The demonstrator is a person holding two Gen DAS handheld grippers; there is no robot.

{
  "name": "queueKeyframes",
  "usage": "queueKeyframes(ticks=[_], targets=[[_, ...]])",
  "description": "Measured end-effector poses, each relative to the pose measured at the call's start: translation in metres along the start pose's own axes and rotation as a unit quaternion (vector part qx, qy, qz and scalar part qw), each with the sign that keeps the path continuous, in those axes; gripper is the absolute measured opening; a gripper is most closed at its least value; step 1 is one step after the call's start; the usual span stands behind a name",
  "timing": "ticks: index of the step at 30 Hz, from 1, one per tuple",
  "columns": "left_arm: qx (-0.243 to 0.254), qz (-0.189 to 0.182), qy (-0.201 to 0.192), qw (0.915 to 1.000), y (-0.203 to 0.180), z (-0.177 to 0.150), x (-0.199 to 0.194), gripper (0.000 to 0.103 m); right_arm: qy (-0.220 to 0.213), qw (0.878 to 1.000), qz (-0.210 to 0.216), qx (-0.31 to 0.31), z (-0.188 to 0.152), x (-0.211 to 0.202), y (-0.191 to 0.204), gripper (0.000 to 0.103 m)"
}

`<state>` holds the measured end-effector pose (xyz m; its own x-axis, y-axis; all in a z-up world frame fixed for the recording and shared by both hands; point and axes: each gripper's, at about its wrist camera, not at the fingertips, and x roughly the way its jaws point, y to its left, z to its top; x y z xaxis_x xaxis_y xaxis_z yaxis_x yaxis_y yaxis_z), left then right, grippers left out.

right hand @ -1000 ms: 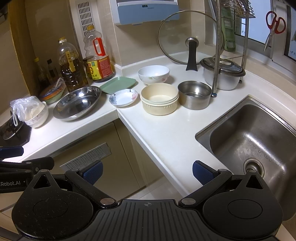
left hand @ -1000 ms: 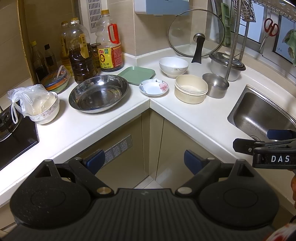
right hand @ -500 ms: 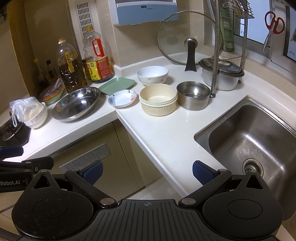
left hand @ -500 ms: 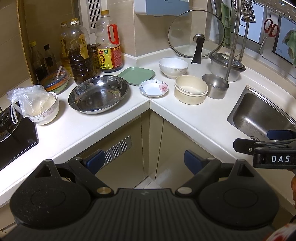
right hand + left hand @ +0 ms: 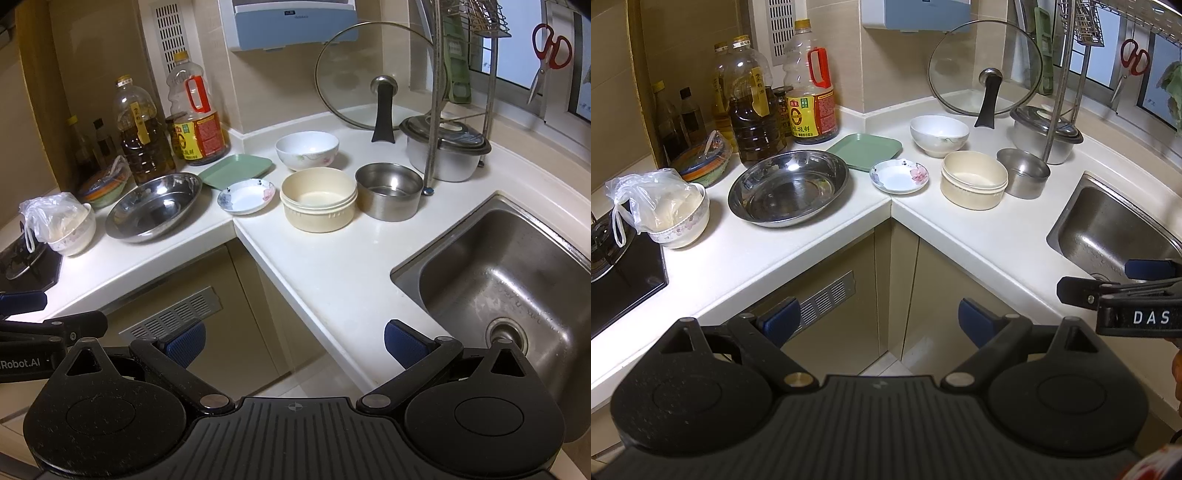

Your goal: Organize plates and bowls

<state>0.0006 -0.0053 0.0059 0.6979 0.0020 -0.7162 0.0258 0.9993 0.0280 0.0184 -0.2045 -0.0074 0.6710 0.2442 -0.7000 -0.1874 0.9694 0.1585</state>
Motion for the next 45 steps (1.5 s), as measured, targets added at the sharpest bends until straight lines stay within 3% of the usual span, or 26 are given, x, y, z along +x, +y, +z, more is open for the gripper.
queueKeyframes(ticks=[32, 45], targets=[[-0.001, 0.000, -0.001, 1.0000, 0.002, -0.001, 0.001, 0.092, -0.001, 1.000, 0.000, 0.000, 0.000, 0.002, -0.003, 0.103], [-0.024, 0.013, 0.004, 0.9996, -0.006, 0.008, 0.020, 0.092, 0.011, 1.000, 0.020, -0.014, 0.003, 0.019, -0.010, 0.103]])
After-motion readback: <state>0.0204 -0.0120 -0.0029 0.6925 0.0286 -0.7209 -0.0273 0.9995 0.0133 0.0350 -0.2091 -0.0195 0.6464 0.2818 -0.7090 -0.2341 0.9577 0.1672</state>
